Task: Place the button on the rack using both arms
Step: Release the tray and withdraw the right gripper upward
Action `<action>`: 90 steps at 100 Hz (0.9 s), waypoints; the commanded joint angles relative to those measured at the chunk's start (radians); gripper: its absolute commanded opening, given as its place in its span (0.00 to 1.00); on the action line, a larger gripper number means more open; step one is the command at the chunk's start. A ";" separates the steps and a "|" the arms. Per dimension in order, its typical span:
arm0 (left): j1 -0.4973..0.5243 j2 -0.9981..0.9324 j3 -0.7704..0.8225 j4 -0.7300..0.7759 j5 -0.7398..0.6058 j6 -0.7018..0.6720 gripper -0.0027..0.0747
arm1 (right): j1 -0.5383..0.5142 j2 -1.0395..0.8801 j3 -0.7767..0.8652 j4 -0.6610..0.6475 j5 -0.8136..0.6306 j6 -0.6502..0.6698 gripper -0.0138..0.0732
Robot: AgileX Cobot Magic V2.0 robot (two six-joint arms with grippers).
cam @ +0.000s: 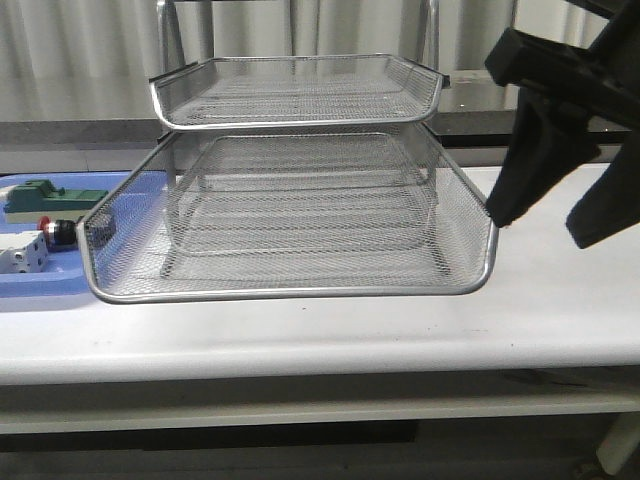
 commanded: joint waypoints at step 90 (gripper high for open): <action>0.002 -0.036 0.047 0.000 -0.078 -0.010 0.01 | -0.002 -0.543 -0.021 -0.675 0.114 0.367 0.49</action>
